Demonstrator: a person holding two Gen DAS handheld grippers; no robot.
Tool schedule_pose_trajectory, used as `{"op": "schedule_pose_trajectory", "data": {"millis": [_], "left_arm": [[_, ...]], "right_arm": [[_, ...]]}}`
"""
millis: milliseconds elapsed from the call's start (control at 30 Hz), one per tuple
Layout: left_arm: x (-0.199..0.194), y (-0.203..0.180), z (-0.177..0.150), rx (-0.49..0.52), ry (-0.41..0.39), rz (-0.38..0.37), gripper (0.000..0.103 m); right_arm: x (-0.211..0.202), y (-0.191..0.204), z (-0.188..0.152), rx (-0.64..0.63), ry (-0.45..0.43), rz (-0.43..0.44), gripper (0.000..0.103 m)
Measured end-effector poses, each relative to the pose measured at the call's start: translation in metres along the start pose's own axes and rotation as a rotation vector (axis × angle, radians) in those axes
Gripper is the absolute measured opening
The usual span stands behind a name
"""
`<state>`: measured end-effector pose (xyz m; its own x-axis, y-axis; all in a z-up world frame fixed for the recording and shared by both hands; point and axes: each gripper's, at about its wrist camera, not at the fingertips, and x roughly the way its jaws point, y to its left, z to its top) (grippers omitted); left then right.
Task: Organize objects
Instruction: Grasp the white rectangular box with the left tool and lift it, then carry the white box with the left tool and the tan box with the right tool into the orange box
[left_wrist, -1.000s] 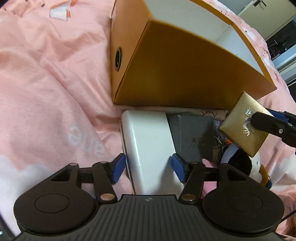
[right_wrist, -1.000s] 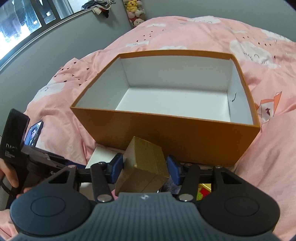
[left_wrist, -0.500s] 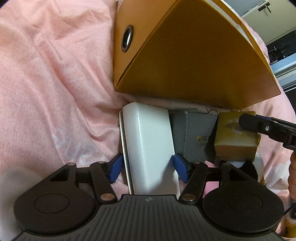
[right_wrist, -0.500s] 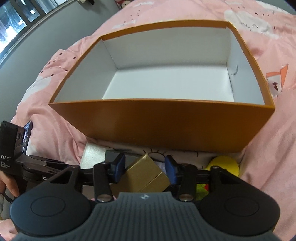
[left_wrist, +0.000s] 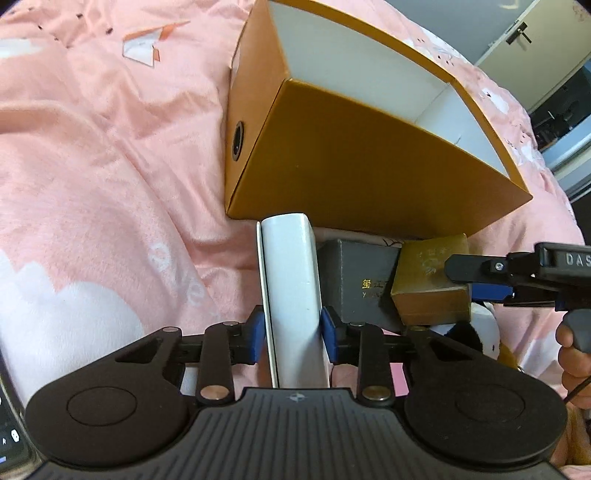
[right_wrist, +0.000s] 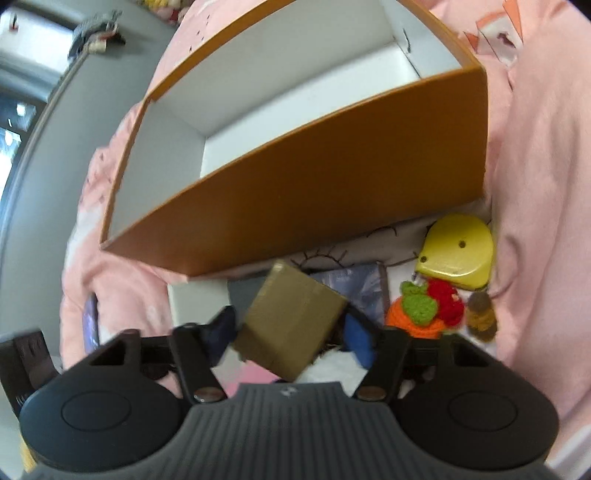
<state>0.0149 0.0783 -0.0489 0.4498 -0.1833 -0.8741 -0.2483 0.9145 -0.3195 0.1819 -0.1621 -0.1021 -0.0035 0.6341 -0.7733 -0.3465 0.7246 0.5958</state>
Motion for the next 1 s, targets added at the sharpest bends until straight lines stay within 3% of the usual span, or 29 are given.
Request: {"op": "schedule_pose_trajectory", "data": {"millis": [33,267,433,667,867,1000], "left_arm": [[-0.003,0.008,0.012,0.008,-0.014,0.009,0.035],[-0.038,0.004,0.017,0.029,-0.143,0.005,0.033],[-0.072,-0.016,0.020,0.076,-0.253,-0.011,0.032],[-0.114,-0.061,0.060,0.186,-0.401,-0.063,0.032],[-0.121,-0.082,0.127,0.232,-0.422,-0.097,0.033],[-0.086,-0.091,0.170,0.265,-0.329,-0.033,0.033]], "right_arm": [[0.000,0.000,-0.001,0.006,-0.009,-0.001,0.060],[-0.023,0.025,-0.024,-0.114,-0.107,-0.012,0.053],[-0.057,0.055,-0.033,-0.238,-0.233,0.013,0.052],[-0.105,0.089,-0.020,-0.377,-0.393,0.054,0.051],[-0.123,0.107,0.020,-0.423,-0.481,0.027,0.051],[-0.111,0.104,0.053,-0.410,-0.497,-0.011,0.051]]}}
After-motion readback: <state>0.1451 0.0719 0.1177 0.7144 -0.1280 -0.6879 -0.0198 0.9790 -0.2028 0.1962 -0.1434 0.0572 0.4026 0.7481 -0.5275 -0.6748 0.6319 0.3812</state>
